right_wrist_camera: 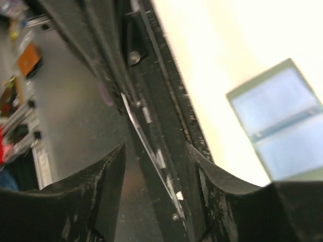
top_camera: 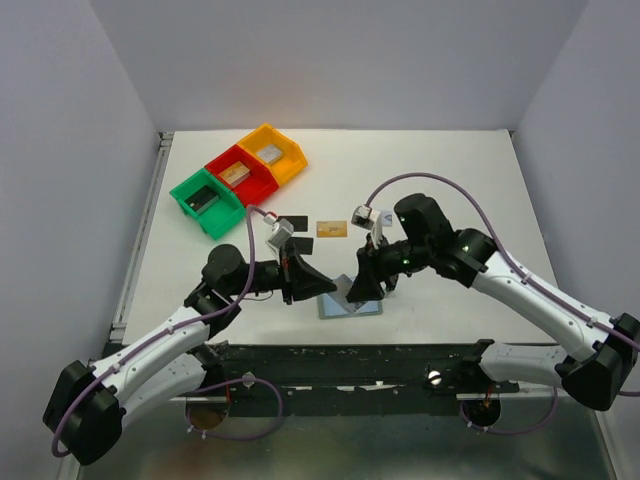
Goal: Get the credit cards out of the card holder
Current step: Place the credit card at the center of the board.
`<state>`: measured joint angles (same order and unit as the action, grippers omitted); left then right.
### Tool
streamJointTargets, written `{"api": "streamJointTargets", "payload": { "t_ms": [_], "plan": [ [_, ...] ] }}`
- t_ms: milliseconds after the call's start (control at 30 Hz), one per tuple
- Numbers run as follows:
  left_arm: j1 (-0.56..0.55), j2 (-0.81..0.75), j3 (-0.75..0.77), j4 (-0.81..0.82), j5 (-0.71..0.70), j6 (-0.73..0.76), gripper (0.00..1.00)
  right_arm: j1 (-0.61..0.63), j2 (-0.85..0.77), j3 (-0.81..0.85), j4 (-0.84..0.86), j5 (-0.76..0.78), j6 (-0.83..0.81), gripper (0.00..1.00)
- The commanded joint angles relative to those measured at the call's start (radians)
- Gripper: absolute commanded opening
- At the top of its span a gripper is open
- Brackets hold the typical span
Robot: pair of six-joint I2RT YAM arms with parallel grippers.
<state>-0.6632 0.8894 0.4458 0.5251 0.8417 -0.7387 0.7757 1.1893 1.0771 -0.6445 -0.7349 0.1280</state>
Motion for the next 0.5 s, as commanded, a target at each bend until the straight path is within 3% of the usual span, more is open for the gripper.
{"api": "streamJointTargets", "payload": {
  "t_ms": [0, 100, 200, 467],
  "plan": [
    [-0.001, -0.108, -0.070, 0.024, -0.273, 0.004, 0.00, -0.036, -0.123, -0.023, 0.104, 0.316, 0.157, 0.62],
    [-0.001, -0.158, -0.177, 0.188, -0.534, -0.126, 0.00, -0.088, -0.246, -0.153, 0.329, 0.341, 0.284, 0.65],
    [0.002, -0.156, -0.274, 0.486, -0.662, -0.215, 0.00, -0.093, -0.293, -0.230, 0.466, 0.335, 0.384, 0.71],
    [0.001, -0.162, -0.352, 0.703, -0.748, -0.264, 0.00, -0.096, -0.303, -0.397, 0.801, 0.255, 0.597, 0.73]
  ]
}}
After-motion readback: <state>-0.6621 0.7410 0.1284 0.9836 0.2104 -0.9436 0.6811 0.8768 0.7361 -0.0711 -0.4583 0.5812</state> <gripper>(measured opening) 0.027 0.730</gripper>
